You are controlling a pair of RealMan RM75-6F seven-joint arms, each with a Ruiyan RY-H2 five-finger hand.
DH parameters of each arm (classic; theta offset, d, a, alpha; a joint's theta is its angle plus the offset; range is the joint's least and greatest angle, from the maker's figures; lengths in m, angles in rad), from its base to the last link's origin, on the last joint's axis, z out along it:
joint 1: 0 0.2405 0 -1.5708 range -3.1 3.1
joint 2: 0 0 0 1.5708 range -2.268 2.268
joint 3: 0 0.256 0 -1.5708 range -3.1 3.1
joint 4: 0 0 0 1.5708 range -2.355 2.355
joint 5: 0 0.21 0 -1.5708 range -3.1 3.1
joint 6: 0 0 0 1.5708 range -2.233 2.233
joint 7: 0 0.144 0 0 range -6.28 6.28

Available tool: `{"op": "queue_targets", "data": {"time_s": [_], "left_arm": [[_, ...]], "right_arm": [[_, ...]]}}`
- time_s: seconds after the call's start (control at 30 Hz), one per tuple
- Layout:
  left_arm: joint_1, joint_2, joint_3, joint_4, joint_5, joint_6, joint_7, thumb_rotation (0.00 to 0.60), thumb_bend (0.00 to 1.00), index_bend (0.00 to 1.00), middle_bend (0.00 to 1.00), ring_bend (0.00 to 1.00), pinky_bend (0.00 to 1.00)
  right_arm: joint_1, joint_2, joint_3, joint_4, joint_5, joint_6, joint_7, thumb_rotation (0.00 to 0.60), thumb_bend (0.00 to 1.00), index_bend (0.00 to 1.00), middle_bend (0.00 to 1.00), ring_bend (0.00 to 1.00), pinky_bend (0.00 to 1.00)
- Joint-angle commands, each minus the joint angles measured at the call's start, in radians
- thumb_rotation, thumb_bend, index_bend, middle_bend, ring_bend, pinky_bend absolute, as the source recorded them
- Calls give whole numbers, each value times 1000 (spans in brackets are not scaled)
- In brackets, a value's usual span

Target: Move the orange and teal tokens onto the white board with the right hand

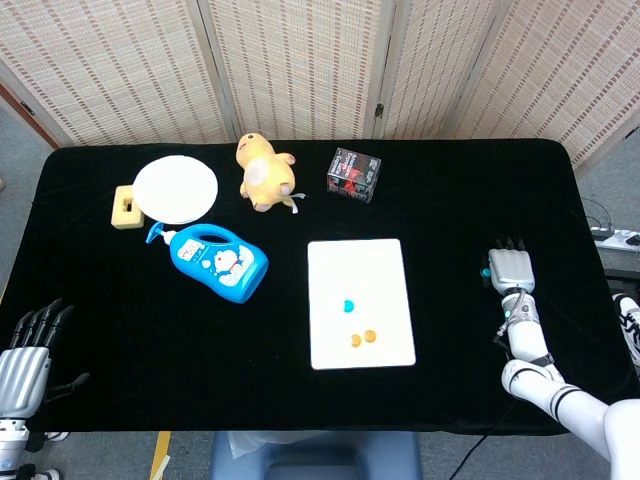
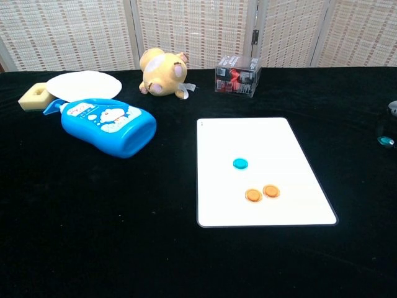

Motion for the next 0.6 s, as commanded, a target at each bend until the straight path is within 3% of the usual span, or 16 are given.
{"op": "queue_targets", "data": {"time_s": [0.03, 0.3, 0.6], "left_arm": [[0, -1, 0, 0, 0, -1, 0, 600, 170, 0, 0, 0, 0], [-2, 2, -2, -3, -1, -1, 2, 600, 169, 0, 0, 0, 0], [-2, 5, -2, -10, 2, 2, 5, 600, 170, 0, 0, 0, 0]], "right_arm": [[-1, 1, 2, -3, -1, 0, 0, 600, 426, 474, 174, 63, 0], [-14, 62, 11, -118, -70, 52, 29, 600, 426, 482, 181, 69, 0], [-4, 176, -1, -447, -233, 129, 31, 600, 425, 483, 182, 69, 0]]}}
